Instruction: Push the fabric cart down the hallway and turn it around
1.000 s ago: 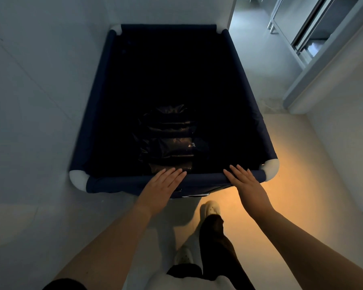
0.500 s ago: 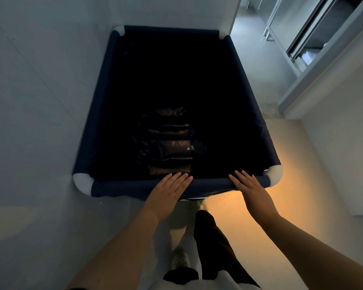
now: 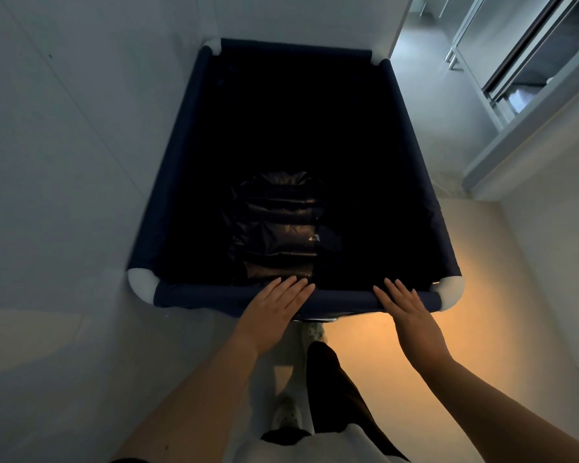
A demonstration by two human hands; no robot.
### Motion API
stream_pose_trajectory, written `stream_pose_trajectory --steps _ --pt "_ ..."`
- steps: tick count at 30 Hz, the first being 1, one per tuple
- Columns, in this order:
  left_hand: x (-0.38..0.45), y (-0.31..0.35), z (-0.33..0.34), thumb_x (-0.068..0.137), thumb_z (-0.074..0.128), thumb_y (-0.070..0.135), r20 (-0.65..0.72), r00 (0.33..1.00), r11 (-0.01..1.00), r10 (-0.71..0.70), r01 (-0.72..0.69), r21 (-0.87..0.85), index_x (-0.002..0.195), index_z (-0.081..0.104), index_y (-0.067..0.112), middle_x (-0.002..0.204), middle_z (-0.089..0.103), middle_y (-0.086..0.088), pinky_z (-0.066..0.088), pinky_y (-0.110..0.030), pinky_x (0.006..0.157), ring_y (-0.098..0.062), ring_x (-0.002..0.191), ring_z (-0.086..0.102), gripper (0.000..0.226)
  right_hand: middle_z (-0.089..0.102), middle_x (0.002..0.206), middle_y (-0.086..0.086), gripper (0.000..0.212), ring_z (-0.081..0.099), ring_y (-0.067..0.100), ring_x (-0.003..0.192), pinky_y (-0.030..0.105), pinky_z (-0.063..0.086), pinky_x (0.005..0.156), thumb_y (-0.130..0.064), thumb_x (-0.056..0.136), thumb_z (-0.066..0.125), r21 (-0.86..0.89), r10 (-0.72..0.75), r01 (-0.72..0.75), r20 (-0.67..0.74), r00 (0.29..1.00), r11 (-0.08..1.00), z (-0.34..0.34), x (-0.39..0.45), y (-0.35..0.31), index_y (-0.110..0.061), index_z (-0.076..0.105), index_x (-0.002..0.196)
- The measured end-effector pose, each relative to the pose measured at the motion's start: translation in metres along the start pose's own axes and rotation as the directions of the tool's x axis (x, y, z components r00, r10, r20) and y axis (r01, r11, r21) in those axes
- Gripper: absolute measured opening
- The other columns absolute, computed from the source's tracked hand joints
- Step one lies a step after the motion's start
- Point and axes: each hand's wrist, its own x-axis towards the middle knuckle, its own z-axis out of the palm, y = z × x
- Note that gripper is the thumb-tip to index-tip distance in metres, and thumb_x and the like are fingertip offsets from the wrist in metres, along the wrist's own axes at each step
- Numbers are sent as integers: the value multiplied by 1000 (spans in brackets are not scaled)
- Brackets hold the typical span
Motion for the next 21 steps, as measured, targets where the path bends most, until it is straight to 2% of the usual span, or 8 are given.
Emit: stream_pose_trajectory --steps 5,9,12,14,16,19,21 --pt "1 1 -4 82 39 10 18 1000 1000 -17 17 7 147 3 13 152 27 -5 13 -40 113 -21 138 24 74 23 152 5 85 8 26 140 42 13 111 15 79 59 4 -3 3 -7 1000 1000 4 1 2 -28 20 141" --pt "1 4 -12 77 56 8 46 999 1000 -19 19 -4 145 13 12 148 35 -5 21 -42 111 -22 134 32 80 12 155 1 83 -1 22 142 38 4 114 9 86 53 -25 4 -3 34 999 1000 3 0 2 -32 7 142" --pt "3 5 -17 71 66 7 70 997 999 -40 40 3 143 26 11 144 42 -4 30 -43 108 -21 131 39 83 8 156 1 80 -4 21 142 37 -1 114 7 88 50 -26 7 -6 56 998 1000 1 1 2 -31 5 143" --pt "4 7 -20 76 63 8 101 994 999 -52 50 22 144 20 12 148 34 -4 24 -43 110 -21 135 31 80 6 156 1 75 -5 22 142 37 -2 114 1 91 48 -28 3 -1 65 998 1000 -1 2 2 -29 4 144" --pt "5 9 -25 91 51 16 126 989 995 -75 67 68 145 4 13 154 18 -4 9 -41 113 -21 140 16 71 6 156 2 65 -8 21 141 36 -2 113 -11 96 44 -18 -14 15 62 998 1000 -4 3 2 -25 4 145" --pt "11 15 -43 97 42 33 111 979 982 -171 160 99 144 6 12 154 14 -5 10 -39 113 -22 140 9 63 8 156 0 53 -11 14 136 29 -3 110 -28 100 31 72 -36 34 34 999 997 -18 5 1 -21 6 146" --pt "19 15 -57 100 29 37 101 979 980 -179 169 101 144 -6 13 154 -3 -4 -3 -38 112 -22 139 -9 61 8 155 -3 51 -10 11 136 26 -5 110 -31 100 28 110 -89 90 -6 996 990 -29 11 2 -21 8 146"
